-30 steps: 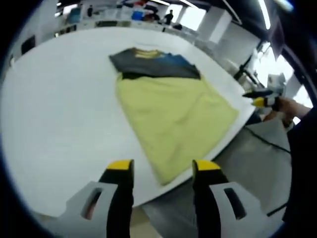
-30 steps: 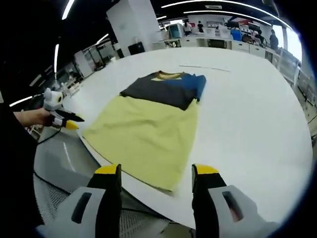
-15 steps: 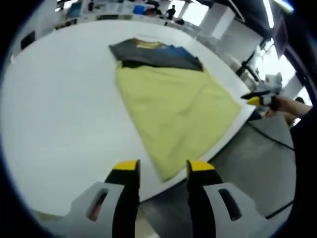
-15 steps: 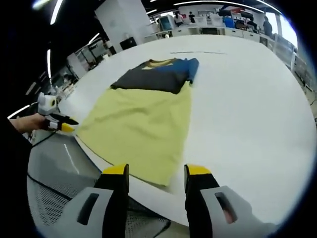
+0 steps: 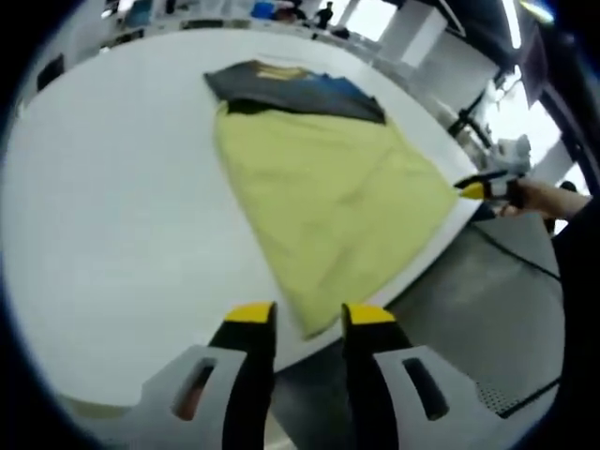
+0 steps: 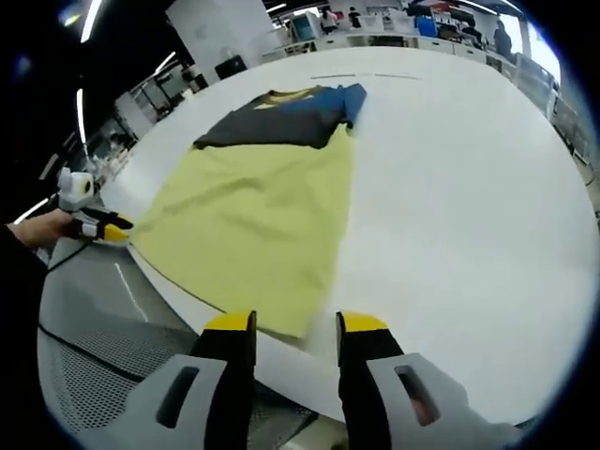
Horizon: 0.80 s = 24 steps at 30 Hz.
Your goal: Fold the garment on the visible template until the final outline fits inside the template.
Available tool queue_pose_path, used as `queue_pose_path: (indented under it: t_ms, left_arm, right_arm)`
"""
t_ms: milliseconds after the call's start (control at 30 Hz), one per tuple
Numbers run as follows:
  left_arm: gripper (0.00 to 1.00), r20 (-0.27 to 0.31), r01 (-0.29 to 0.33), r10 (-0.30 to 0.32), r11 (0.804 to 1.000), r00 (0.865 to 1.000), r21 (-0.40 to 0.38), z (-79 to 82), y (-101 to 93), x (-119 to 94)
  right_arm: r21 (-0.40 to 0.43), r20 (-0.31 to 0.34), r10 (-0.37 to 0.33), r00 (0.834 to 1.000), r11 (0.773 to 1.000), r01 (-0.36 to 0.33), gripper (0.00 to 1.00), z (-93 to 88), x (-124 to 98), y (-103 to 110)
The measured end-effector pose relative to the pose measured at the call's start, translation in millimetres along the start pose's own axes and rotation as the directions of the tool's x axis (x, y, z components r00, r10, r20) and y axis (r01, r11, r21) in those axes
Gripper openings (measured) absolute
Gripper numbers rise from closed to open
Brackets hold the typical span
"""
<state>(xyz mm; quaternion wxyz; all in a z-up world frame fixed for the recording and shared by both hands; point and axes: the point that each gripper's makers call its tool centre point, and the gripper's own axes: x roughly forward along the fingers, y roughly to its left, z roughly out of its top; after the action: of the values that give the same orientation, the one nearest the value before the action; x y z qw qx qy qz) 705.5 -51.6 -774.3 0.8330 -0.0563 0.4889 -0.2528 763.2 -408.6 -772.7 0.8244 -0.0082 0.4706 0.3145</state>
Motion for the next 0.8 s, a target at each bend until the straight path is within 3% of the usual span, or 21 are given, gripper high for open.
queue_pose_path:
  t_ms: [233, 800]
  left_arm:
    - [0.21, -0.009, -0.001, 0.001, 1.000, 1.000, 0.001, 0.5, -0.1, 2.1]
    - [0.13, -0.026, 0.004, -0.004, 1.000, 1.000, -0.004, -2.2, -2.3, 3.9]
  right_arm:
    - [-0.006, -0.013, -0.011, 1.000, 1.000, 0.011, 0.25, -1.0, 2.2, -2.7]
    - [-0.022, -0.047, -0.007, 0.999, 1.000, 0.006, 0.17, -4.3, 4.0, -2.4]
